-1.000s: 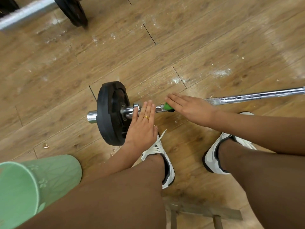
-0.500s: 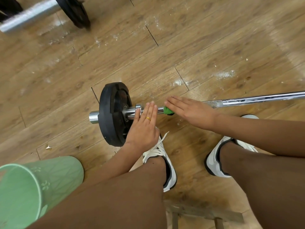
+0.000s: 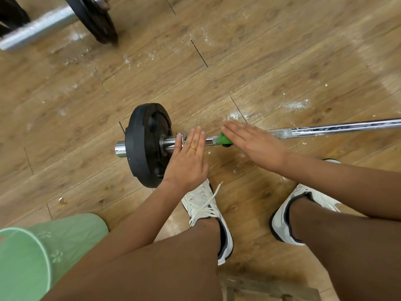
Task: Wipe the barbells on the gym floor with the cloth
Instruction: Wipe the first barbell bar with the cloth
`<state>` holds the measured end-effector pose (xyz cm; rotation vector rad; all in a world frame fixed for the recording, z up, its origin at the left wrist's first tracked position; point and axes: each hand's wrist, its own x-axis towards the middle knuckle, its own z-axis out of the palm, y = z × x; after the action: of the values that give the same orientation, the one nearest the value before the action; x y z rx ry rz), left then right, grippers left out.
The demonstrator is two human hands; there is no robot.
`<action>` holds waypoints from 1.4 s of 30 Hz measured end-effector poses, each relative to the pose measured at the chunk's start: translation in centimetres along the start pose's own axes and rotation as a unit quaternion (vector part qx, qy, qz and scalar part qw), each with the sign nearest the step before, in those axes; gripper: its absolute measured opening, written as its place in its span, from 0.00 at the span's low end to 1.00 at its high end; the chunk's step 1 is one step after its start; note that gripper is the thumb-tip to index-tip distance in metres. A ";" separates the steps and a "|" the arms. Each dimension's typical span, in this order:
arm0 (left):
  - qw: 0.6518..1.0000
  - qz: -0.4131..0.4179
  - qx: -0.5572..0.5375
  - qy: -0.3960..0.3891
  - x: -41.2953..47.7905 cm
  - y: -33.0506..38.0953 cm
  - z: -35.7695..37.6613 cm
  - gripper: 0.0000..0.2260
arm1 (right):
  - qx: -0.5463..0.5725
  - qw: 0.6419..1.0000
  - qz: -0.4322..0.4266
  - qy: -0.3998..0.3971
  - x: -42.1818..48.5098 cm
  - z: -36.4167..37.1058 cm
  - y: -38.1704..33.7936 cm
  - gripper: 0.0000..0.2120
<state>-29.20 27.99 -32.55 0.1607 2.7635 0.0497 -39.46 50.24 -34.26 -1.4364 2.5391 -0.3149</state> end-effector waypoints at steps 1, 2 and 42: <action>1.000 -0.002 -0.008 -0.001 0.3 0.0 -0.2 0.31 | 0.006 1.000 0.020 0.003 0.0 -0.1 0.3 0.36; 1.000 -0.003 -0.015 -0.004 0.8 0.0 -0.4 0.31 | 0.008 0.999 0.036 0.005 0.2 -0.1 0.5 0.35; 0.999 -0.034 -0.014 0.008 6.2 -1.4 -1.7 0.41 | 0.000 0.994 0.091 0.058 5.7 0.0 3.7 0.31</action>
<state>-35.68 27.30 -33.29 0.0602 2.7806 0.0729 -45.36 47.17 -35.78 -1.2072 2.7393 -0.3772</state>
